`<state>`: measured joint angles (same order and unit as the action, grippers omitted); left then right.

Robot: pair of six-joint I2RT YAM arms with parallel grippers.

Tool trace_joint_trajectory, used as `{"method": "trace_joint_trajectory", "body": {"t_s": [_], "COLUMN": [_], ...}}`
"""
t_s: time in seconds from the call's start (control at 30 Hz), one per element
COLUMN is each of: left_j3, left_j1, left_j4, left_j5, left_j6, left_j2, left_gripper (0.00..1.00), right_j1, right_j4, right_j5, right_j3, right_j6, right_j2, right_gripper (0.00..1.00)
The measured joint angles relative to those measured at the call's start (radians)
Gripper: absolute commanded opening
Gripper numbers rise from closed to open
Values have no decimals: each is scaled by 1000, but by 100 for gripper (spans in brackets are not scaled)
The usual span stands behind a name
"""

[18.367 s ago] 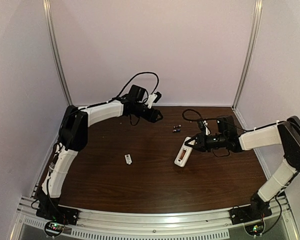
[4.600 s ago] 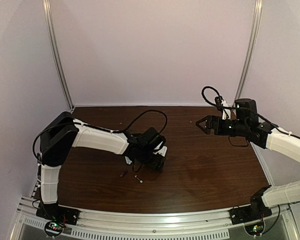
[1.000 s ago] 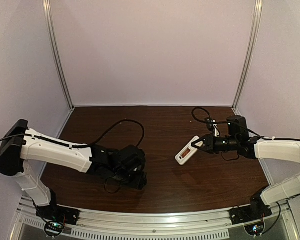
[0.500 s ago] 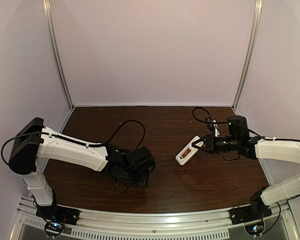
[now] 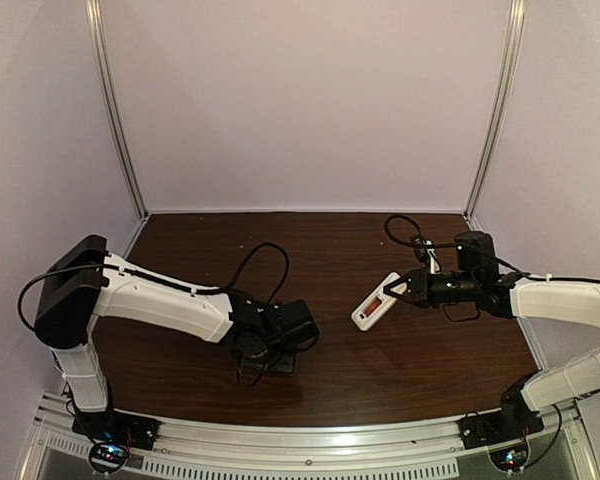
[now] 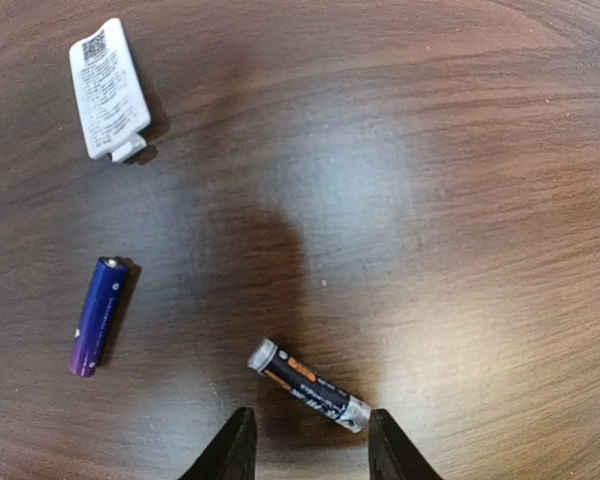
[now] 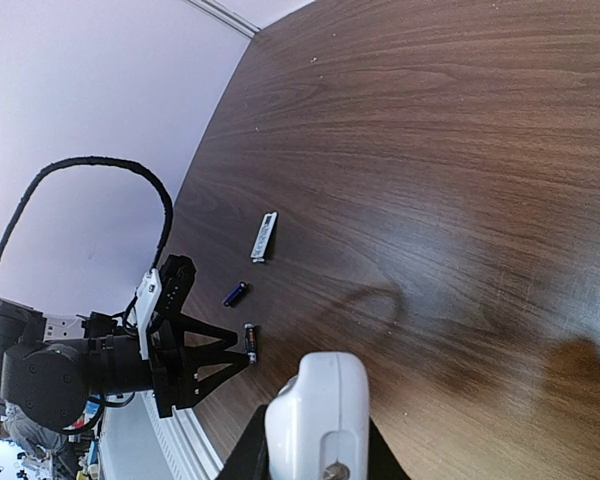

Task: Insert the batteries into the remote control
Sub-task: Pick up the battery from the center of the board.

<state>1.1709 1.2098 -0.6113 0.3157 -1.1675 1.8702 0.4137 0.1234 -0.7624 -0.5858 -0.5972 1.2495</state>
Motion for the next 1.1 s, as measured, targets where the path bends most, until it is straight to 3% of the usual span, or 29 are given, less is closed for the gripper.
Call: {"method": "trace_joint_trajectory", "body": {"t_s": [0.43,0.57,0.73,0.93,1.1], "left_j3": [-21,-24,-27,-26,-39], "left_j1": [-24,-30,-42,-51,-41], "left_j4": [34,42,46,64,113], "left_j5": [-5,-2,0,3,-6], "left_j6": [-1,21,60,158,351], "left_j2": [13,13,13,13,-41], "left_gripper": [28,19,0,0,0], "right_j1": [0,0,0,0,0], "right_j4": [0,0,-1,8,127], "right_j5": [0,0,-1,-26,-80], "right_j3": [0,0,0,1,46], "right_j6": [1,5,12,7,-74], "right_j2": [0,0,0,0,6], "right_gripper": [0,0,0,0,0]}}
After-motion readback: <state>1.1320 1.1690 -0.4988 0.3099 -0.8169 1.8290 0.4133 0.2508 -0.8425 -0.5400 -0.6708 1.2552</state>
